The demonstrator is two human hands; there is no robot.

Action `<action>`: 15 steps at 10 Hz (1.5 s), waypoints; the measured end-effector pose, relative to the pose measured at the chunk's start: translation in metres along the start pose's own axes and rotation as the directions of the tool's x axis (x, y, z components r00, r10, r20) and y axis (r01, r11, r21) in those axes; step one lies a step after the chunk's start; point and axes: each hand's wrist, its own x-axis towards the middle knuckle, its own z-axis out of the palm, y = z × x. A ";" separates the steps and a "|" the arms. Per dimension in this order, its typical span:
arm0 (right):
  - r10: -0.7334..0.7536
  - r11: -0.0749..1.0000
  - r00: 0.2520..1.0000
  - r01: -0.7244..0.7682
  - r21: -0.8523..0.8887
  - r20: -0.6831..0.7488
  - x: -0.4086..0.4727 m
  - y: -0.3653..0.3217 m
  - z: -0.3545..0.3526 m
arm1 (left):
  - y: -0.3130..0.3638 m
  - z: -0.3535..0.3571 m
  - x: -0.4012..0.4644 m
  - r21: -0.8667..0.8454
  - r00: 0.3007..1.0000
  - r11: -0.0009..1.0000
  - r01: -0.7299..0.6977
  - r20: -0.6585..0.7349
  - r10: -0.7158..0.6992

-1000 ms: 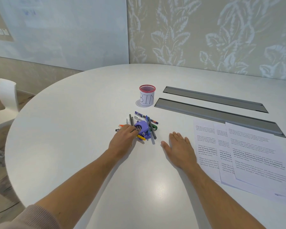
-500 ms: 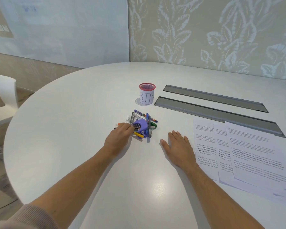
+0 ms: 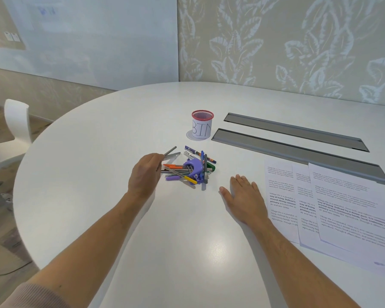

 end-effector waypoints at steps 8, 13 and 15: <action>0.021 1.000 1.000 -0.021 0.006 0.011 0.000 -0.002 -0.001 | -0.074 -0.017 -0.025 0.179 0.971 0.979 0.092 0.203 -0.128; 0.018 1.000 1.000 -0.018 -0.004 0.005 0.000 -0.004 -0.004 | -0.070 -0.013 -0.022 0.234 0.954 0.968 0.091 0.258 -0.153; 0.017 1.000 1.000 -0.017 -0.008 0.001 -0.001 -0.003 -0.003 | -0.041 -0.003 -0.012 0.085 0.976 0.996 -0.039 0.215 0.020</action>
